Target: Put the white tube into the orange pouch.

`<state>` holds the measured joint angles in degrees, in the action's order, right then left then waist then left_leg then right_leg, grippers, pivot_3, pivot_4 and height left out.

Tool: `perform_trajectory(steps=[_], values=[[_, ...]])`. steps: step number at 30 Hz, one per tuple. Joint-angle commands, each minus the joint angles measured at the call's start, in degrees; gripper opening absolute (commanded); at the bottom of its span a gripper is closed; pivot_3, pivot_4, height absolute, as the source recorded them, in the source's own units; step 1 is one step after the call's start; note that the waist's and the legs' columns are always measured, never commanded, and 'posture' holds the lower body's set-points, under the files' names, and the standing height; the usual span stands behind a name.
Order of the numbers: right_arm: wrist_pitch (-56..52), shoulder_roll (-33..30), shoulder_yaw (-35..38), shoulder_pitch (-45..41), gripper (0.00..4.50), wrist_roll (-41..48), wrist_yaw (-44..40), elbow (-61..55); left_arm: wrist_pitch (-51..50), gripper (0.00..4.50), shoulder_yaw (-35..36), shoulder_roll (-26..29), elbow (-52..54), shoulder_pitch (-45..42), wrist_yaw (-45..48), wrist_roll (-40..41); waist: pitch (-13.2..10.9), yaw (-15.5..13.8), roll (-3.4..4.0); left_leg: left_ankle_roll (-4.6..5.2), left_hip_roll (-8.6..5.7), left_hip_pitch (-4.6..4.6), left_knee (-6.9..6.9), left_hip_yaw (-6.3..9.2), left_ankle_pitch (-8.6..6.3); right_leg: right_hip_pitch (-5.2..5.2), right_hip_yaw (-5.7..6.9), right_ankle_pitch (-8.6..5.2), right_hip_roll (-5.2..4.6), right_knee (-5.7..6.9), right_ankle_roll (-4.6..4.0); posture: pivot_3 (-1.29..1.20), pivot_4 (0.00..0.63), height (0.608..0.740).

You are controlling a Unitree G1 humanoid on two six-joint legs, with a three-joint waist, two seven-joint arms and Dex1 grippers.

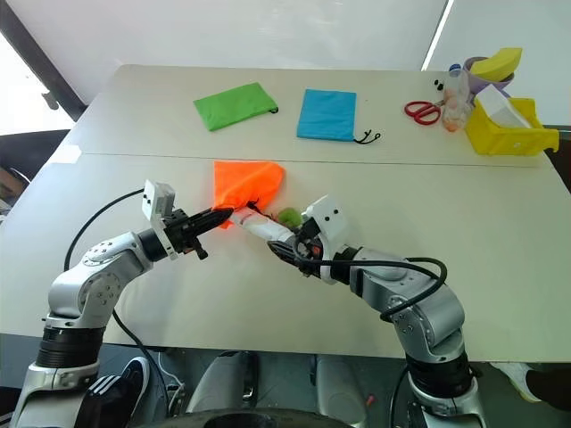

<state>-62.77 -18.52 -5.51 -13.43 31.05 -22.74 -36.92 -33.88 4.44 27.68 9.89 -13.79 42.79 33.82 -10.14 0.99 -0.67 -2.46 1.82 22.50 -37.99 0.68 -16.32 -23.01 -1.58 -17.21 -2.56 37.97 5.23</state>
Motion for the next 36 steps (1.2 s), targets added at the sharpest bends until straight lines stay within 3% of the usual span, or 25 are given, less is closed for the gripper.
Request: perform_trajectory(steps=[1,5,13,26,36], values=[[5.58,-3.87,-5.2,0.26,1.79,-3.64,-1.45,-1.75,0.77,0.0,-0.39,0.89,0.32,0.57,0.47,-1.22,-0.01,0.08,0.01,0.0,0.0,-0.01,0.0,-0.02,0.0,-0.01,-0.01,0.0,0.0,0.0,0.0,0.0,0.15,0.74],[10.32,-7.47,-10.12,-1.3,1.79,-9.21,-1.73,1.03,2.53,0.0,-1.06,1.61,-3.34,2.02,0.11,-4.16,-0.01,0.14,0.0,0.0,0.0,-0.01,0.0,-0.02,0.0,-0.02,-0.01,-0.01,0.0,0.0,-0.01,0.0,0.15,0.74],[12.43,-8.59,-15.6,-3.44,1.79,-13.4,-3.43,2.63,6.3,0.0,3.36,-1.53,-10.33,0.19,-2.31,-4.67,-0.03,-0.12,-0.05,0.0,0.01,0.0,0.0,-0.01,0.0,-0.02,0.0,0.0,-0.02,0.0,0.0,0.0,0.15,0.74],[13.13,-10.71,-15.39,-3.36,1.79,-14.3,-7.04,3.58,3.98,0.0,4.63,-1.74,-11.25,-0.78,0.48,-2.14,-0.03,-0.12,-0.06,0.0,0.01,0.0,0.0,0.0,0.0,-0.02,0.01,0.0,-0.05,0.0,0.0,0.0,0.15,0.74],[18.72,-10.62,-16.54,-3.37,1.79,-14.95,-10.54,4.04,-4.68,0.0,8.44,-2.57,-14.02,-2.67,-1.56,4.0,-0.04,-0.03,-0.07,0.0,0.01,0.0,0.0,0.01,0.0,-0.02,0.02,0.01,-0.03,0.01,0.01,0.0,0.15,0.74]])
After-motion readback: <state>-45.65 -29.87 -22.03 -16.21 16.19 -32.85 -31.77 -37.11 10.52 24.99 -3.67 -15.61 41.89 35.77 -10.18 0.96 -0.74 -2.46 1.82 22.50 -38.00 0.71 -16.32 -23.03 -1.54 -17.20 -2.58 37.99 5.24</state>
